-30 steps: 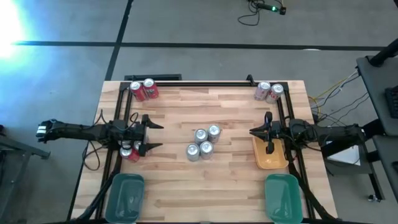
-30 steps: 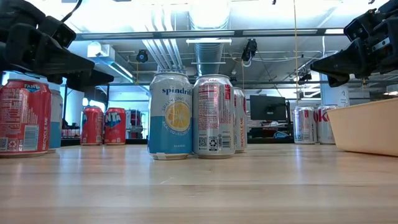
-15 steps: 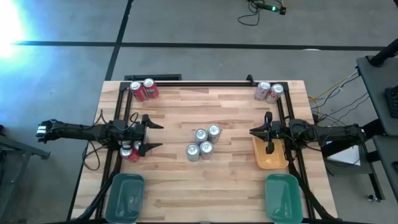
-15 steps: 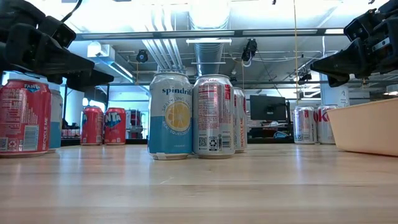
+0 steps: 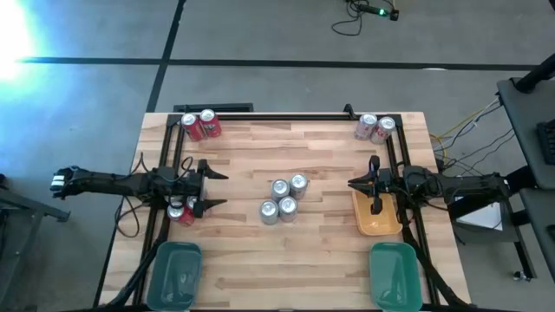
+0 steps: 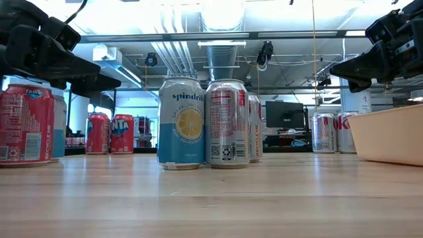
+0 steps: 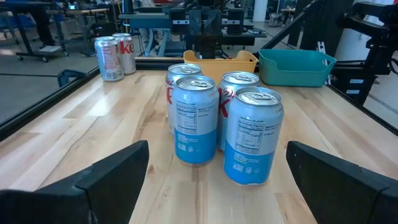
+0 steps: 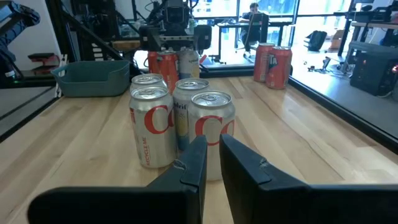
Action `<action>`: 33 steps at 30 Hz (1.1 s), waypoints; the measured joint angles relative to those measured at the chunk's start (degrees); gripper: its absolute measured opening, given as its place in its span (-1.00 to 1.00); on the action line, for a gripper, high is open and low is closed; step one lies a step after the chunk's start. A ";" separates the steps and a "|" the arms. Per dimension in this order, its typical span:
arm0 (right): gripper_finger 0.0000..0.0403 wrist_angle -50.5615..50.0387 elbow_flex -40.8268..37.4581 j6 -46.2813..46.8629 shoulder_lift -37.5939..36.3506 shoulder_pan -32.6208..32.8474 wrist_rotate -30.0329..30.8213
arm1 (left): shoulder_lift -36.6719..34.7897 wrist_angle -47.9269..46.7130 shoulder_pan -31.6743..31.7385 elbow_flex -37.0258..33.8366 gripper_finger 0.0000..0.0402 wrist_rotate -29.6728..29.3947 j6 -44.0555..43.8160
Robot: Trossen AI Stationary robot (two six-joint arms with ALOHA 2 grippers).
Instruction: Sort soda cans
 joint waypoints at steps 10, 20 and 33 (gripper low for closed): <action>-0.81 0.01 -0.01 0.00 0.00 0.00 -0.01 | 0.00 0.00 0.00 0.01 0.82 -0.02 0.00; -0.81 0.01 0.00 0.00 -0.01 -0.01 -0.01 | 0.34 16.35 0.00 0.00 0.82 0.02 -17.79; -0.81 0.00 -0.01 0.00 0.00 0.00 -0.02 | 12.75 16.53 -0.02 22.87 0.82 -2.74 -17.97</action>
